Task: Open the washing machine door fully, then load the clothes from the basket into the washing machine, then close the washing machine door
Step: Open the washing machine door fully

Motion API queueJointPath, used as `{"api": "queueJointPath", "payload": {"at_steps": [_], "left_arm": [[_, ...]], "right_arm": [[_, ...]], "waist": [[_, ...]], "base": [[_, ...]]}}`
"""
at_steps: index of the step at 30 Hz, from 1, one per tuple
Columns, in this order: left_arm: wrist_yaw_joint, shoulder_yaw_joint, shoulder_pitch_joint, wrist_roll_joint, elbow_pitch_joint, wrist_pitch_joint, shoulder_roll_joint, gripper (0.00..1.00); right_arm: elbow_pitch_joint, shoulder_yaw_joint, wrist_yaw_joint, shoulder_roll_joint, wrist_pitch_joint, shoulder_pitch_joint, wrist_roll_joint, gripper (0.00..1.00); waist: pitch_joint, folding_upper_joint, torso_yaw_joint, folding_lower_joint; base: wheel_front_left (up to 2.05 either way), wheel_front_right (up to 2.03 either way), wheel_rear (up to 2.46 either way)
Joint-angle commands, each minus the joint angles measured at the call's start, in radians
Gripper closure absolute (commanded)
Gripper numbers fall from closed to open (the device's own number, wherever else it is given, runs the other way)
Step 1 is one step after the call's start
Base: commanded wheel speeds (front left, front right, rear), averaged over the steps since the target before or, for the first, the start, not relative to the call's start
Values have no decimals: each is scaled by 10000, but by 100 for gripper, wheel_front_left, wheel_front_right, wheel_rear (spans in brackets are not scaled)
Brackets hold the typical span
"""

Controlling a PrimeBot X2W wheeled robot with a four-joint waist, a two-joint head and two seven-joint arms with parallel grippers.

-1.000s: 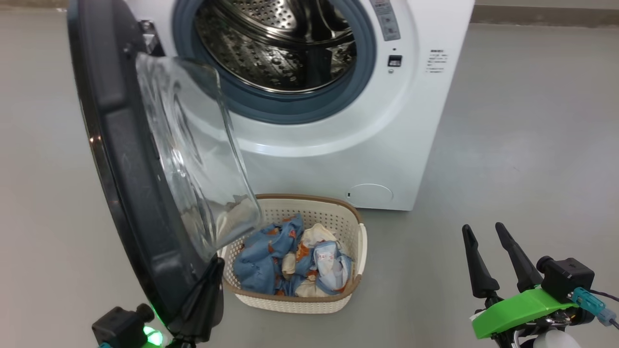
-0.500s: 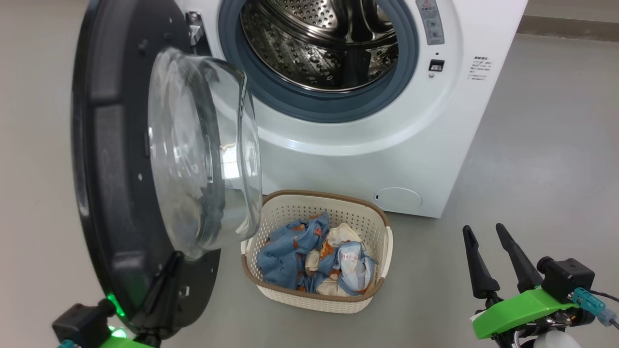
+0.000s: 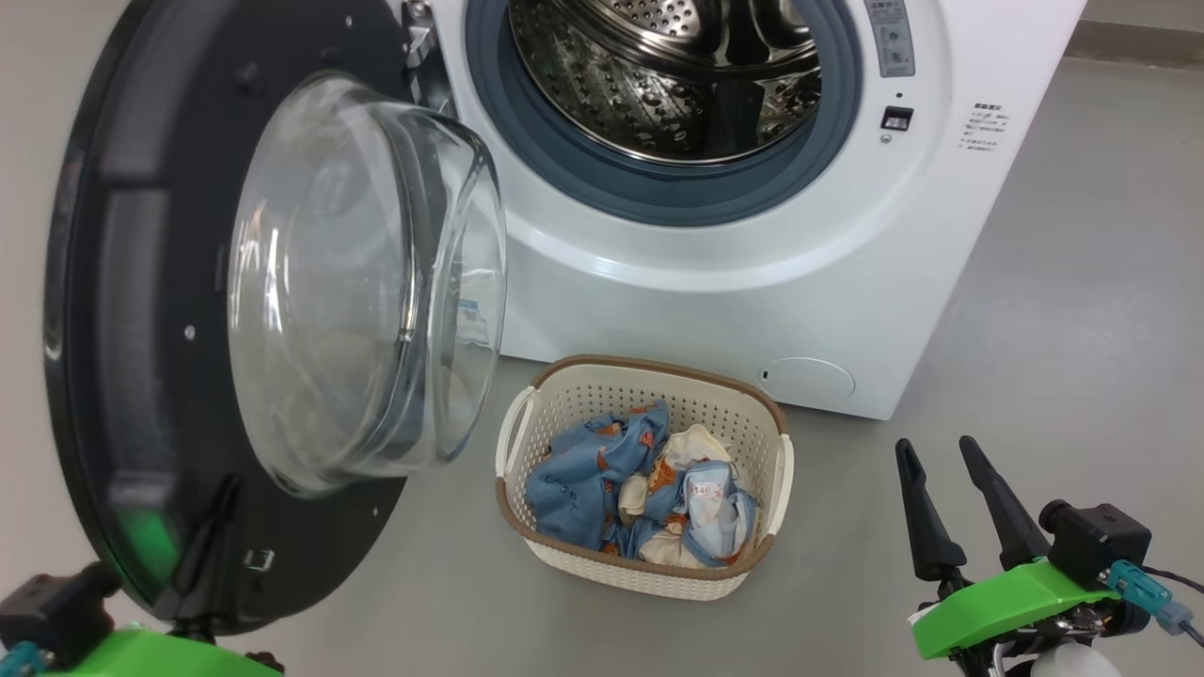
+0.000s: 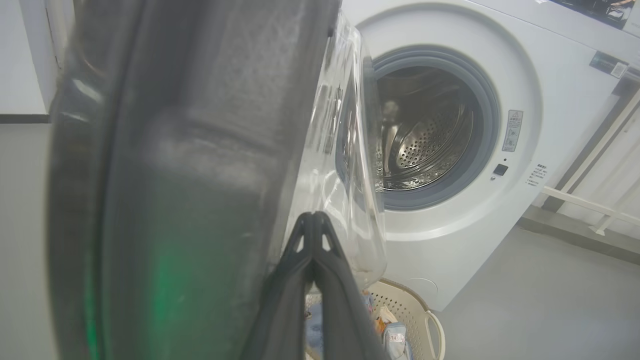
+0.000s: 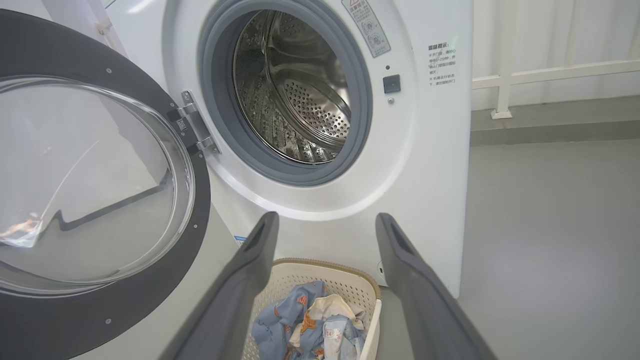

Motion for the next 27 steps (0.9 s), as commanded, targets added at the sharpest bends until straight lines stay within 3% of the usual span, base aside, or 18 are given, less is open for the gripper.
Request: {"api": "queueJointPath", "payload": {"at_steps": [1,14,20,27], "left_arm": [[154,584,-495,-68,-21,14,434,100],[-244,1362,-1950,-474,2026,31,1380,100],[-818,1446,-2950,-687,3498,169,1862,100],[-1311,906,-4520,-419,5527,75,2275,100]], "right_arm": [[-197,166,46,-24,-122,-343,-7,0],[-175,119,46,183,-122,-719,-268,0],[-187,85,46,287,-122,-998,-433,0],[-38,81,46,396,-122,-1399,-576,0]], "waist": [[56,0,73,0],[649,0,617,0],[1101,0,871,0],[1519,0,1142,0]], "base": [[0,0,0],[0,0,0],[0,0,0],[0,0,0]]}}
